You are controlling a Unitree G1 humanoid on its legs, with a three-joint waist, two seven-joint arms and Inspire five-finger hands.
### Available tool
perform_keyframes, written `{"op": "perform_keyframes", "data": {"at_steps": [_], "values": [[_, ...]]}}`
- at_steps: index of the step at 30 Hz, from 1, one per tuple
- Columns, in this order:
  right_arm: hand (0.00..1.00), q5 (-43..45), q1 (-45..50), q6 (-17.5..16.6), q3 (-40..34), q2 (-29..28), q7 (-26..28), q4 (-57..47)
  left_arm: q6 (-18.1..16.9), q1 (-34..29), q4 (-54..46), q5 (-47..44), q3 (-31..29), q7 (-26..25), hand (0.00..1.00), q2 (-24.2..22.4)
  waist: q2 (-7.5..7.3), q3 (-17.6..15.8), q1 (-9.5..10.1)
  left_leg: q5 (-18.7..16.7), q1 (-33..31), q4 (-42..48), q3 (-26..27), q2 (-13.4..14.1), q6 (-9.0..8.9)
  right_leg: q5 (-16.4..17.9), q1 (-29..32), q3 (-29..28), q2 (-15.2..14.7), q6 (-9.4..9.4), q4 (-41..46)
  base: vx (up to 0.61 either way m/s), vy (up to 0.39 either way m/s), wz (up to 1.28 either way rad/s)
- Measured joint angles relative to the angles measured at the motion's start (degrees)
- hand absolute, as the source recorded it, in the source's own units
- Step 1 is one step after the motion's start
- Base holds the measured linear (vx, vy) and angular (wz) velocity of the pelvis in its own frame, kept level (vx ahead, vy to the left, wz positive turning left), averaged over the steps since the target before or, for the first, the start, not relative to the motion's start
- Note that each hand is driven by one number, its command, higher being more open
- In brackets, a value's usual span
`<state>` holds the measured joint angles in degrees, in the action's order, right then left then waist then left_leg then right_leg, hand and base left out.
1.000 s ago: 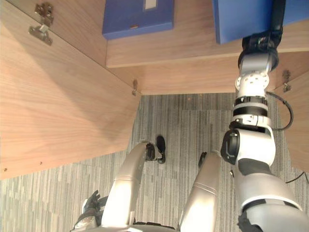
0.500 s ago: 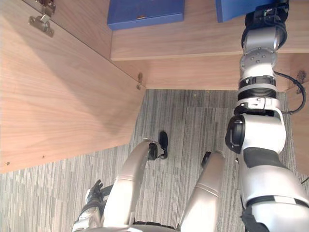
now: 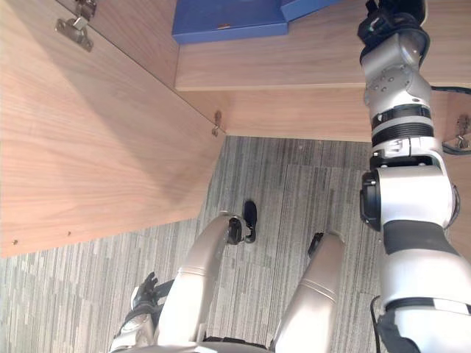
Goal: Walk over to the cabinet, pick up the folder, carry it to the office cabinet, place the folder inside the office cabinet, then close the office cabinet door
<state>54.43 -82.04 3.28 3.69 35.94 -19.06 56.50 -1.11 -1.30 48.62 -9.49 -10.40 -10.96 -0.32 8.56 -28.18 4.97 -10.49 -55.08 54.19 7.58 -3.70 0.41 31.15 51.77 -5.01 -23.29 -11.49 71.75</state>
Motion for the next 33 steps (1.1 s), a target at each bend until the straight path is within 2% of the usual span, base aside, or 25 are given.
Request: {"op": "perform_keyframes", "data": {"at_steps": [4, 9, 13, 17, 19, 24, 26, 29, 33], "values": [[1.00, -4.20, -0.02, 2.66, 2.47, 0.52, 2.53, 1.85, 0.20, 0.02, -0.05, -0.03, 0.01, 0.61, 1.00, 0.12, -0.02, -0.01, 0.01, 0.00, -0.05, 0.12, 0.00, 0.17, 0.00, -0.01, 0.00, 0.00, 0.20, 0.01, -0.03, 0.01, -0.023, -0.01], [1.00, -14.78, -0.02, 5.62, 5.41, 1.82, 7.08, 2.99, 0.36, 0.02, -0.38, -0.04, 0.09, 1.48, 1.00, 0.38, -0.05, -0.03, 0.04, 0.00, -0.05, 0.12, -0.02, 0.33, 0.00, -0.02, 0.00, 0.02, 0.40, 0.02, -0.11, 0.01, -0.020, -0.01], [1.00, -30.43, -0.02, 7.40, 8.48, 3.85, 13.35, 3.17, 0.40, -0.01, -0.43, 0.04, 0.19, 2.97, 1.00, 0.85, -0.05, -0.03, 0.09, 0.00, 0.01, 0.04, -0.02, 0.33, 0.01, -0.05, -0.11, 0.08, 0.39, 0.02, -0.25, 0.00, 0.000, 0.00], [1.00, -43.36, 0.51, 7.44, 11.30, 5.01, 18.96, 2.84, 0.39, -0.27, -0.70, 0.09, 0.53, 4.61, 1.00, 1.42, -0.09, -0.02, 0.21, 0.00, 0.70, -0.42, -0.25, 0.38, 0.01, -0.16, -1.16, 0.60, 0.41, 0.06, -1.02, 0.00, 0.000, 0.00], [1.00, -53.34, 2.75, 6.33, 12.21, 5.60, 22.00, 0.98, 0.40, -0.42, -1.05, 0.84, 0.81, 6.02, 1.00, 1.82, -0.11, -0.02, 0.51, 0.05, 1.50, -1.11, -0.29, 0.41, 0.08, -0.42, -2.14, 0.99, 0.42, 0.01, -2.00, 0.00, 0.000, 0.00], [1.00, -67.58, 8.74, 2.53, 17.05, 7.44, 28.68, -4.62, 0.40, -2.45, -4.29, 2.26, 3.34, 8.16, 1.00, 3.39, -0.70, 0.00, 0.93, 0.24, 3.66, -3.73, 0.23, 1.33, 0.40, -2.11, -4.48, 1.52, 1.13, 0.63, -6.07, 0.03, 0.000, -0.11], [1.00, -72.42, 11.38, 1.55, 18.21, 8.55, 29.98, -6.44, 0.40, -2.91, -5.34, 2.83, 4.49, 8.66, 1.00, 4.18, -1.57, 0.20, 1.30, 0.38, 4.92, -5.10, 0.99, 1.46, 0.62, -2.73, -5.38, 1.26, 1.18, 0.52, -7.67, 0.05, 0.004, -0.15], [1.00, -76.81, 16.36, 0.49, 19.44, 9.53, 30.15, -10.43, 0.40, -4.24, -7.42, 2.84, 5.82, 9.15, 1.00, 5.41, -2.71, 0.46, 1.12, 0.38, 6.55, -6.69, 1.54, 1.64, 0.79, -3.51, -7.01, 1.36, 1.29, 0.50, -10.06, 0.04, 0.010, -0.11], [1.00, -76.37, 20.97, -1.58, 20.21, 11.46, 30.62, -13.08, 0.43, -6.16, -9.86, 2.86, 7.93, 9.67, 1.00, 6.88, -3.53, 0.84, 1.06, 0.58, 8.68, -9.07, 2.45, 1.79, 1.14, -4.89, -8.94, 1.38, 1.48, 0.33, -13.46, 0.05, 0.026, -0.15]]}}
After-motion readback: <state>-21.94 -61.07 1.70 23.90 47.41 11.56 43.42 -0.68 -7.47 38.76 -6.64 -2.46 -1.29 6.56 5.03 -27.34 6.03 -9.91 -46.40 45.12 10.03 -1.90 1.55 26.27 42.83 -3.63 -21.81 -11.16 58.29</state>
